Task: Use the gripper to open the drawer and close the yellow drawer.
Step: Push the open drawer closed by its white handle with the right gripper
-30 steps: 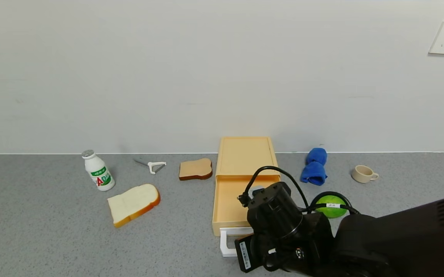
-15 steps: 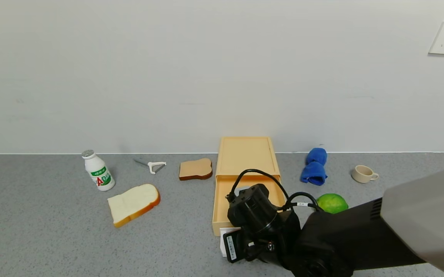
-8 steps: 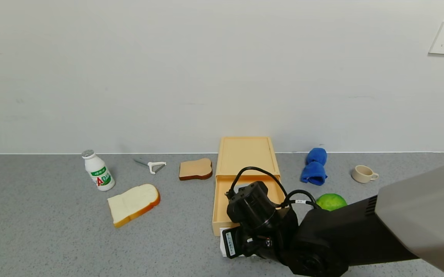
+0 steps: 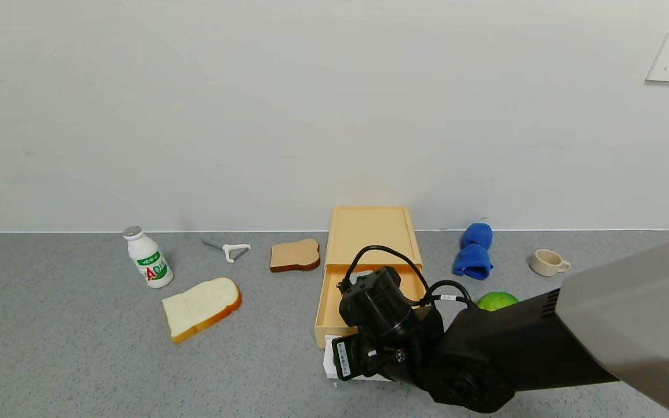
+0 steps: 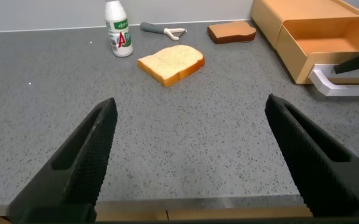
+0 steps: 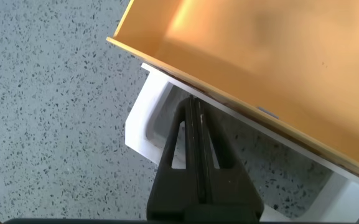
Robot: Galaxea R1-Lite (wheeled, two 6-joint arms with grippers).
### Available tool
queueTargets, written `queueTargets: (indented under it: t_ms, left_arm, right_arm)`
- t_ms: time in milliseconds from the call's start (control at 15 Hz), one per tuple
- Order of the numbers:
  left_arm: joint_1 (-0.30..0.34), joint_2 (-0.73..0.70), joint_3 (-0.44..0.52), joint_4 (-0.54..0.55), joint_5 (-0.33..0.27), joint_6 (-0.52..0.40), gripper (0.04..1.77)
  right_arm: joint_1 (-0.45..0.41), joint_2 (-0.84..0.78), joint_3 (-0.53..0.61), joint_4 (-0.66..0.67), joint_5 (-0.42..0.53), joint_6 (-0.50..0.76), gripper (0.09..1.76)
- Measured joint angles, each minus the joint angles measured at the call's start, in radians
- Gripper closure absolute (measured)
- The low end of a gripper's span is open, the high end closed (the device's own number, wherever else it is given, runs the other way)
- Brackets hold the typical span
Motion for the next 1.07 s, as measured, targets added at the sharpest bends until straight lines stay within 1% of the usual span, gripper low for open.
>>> queueTargets:
  t_ms: [333, 800, 1067]
  left_arm:
    - [0.000, 0.000, 0.000, 0.000, 0.000, 0.000, 0.09]
    - [0.000, 0.000, 0.000, 0.000, 0.000, 0.000, 0.09]
    - [0.000, 0.000, 0.000, 0.000, 0.000, 0.000, 0.09]
  right_arm:
    - [-0.026, 0.008, -0.016, 0.001, -0.002, 0.000, 1.73]
    - [-0.028, 0.001, -0.027, 0.060, 0.004, 0.003, 1.73]
    - [-0.040, 0.004, -0.041, 0.068, 0.002, 0.003, 1.73]
